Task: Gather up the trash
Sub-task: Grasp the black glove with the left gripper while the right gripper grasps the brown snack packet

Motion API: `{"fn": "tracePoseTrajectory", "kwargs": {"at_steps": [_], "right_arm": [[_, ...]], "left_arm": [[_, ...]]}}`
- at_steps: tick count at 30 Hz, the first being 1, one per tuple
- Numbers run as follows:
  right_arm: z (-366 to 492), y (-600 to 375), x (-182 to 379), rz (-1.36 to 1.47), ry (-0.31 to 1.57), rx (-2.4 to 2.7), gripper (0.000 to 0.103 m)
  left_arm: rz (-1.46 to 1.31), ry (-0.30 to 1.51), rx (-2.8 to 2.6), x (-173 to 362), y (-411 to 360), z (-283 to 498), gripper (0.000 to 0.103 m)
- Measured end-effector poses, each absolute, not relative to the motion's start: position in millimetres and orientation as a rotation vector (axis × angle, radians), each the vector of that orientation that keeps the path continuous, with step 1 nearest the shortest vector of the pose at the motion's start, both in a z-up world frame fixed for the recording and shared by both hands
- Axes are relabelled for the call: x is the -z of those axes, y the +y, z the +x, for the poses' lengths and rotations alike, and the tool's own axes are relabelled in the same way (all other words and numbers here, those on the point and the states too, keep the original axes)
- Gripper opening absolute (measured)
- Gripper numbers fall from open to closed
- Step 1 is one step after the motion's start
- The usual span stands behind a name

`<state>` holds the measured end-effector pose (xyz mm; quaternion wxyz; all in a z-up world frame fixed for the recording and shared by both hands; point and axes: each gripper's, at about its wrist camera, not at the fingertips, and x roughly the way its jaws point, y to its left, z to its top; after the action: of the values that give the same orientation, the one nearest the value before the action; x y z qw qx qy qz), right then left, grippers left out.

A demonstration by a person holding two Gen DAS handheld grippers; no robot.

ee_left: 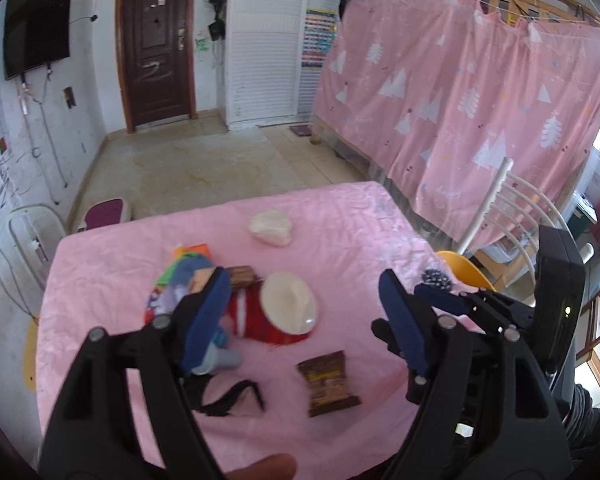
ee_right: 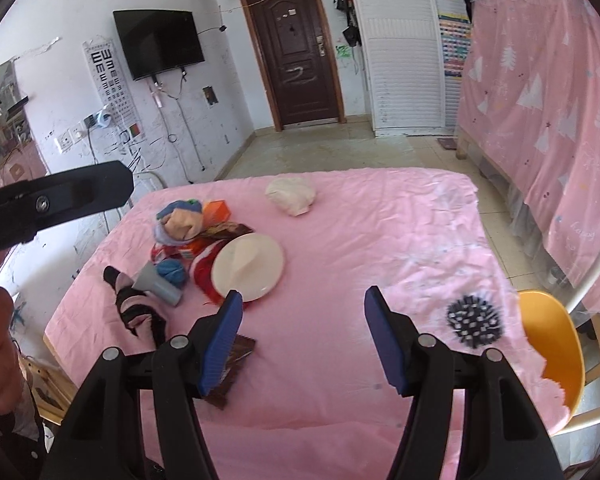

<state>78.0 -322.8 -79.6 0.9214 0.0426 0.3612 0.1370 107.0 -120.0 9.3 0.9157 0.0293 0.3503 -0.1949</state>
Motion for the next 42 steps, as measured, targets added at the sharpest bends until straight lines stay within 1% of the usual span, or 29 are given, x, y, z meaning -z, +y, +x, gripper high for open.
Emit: {"fn": "tracePoseTrajectory", "kwargs": {"at_steps": [1, 2, 9, 15, 24, 30, 32, 34, 35, 36, 37, 38, 40, 42], "right_arm": [[78, -316, 81, 0.082, 0.748, -0.290, 0.054], [78, -313, 83, 0.078, 0.754, -0.297, 0.054], [79, -286, 99, 0.058, 0.813, -0.353, 0.055], [80, -273, 114, 0.050, 0.866, -0.397, 0.057], [81, -265, 128, 0.041, 0.908, -0.420, 0.057], [80, -261, 129, 0.018, 0.898, -0.417, 0.057], [79, -258, 129, -0.001, 0.891, -0.412, 0.057], [79, -255, 130, -0.024, 0.886, -0.407, 0.056], [78, -254, 130, -0.033, 0.882, -0.407, 0.051], [78, -253, 130, -0.042, 0.880, -0.407, 0.049], [77, -252, 130, -0.055, 0.876, -0.405, 0.042], [77, -252, 130, -0.058, 0.874, -0.406, 0.036], [77, -252, 130, -0.062, 0.873, -0.410, 0.033], [77, -252, 130, -0.065, 0.868, -0.413, 0.030]], "left_arm": [[0.061, 0.717, 0.385, -8, -115, 106, 0.082], [0.061, 0.716, 0.371, -7, -111, 106, 0.083], [0.048, 0.755, 0.284, 15, -74, 106, 0.087], [0.015, 0.847, 0.236, 48, -48, 111, 0.091], [-0.047, 0.923, 0.227, 76, -32, 112, 0.091], [-0.078, 0.973, 0.261, 92, -33, 117, 0.091], [-0.083, 0.983, 0.273, 96, -36, 117, 0.079], [-0.071, 0.977, 0.269, 98, -39, 117, 0.074], [-0.067, 0.972, 0.268, 97, -40, 116, 0.073], [-0.064, 0.969, 0.266, 97, -40, 116, 0.069], [-0.062, 0.965, 0.264, 96, -41, 115, 0.065], [-0.060, 0.962, 0.258, 95, -41, 114, 0.062], [-0.053, 0.955, 0.251, 94, -42, 113, 0.056], [-0.041, 0.949, 0.246, 92, -43, 111, 0.053]]}}
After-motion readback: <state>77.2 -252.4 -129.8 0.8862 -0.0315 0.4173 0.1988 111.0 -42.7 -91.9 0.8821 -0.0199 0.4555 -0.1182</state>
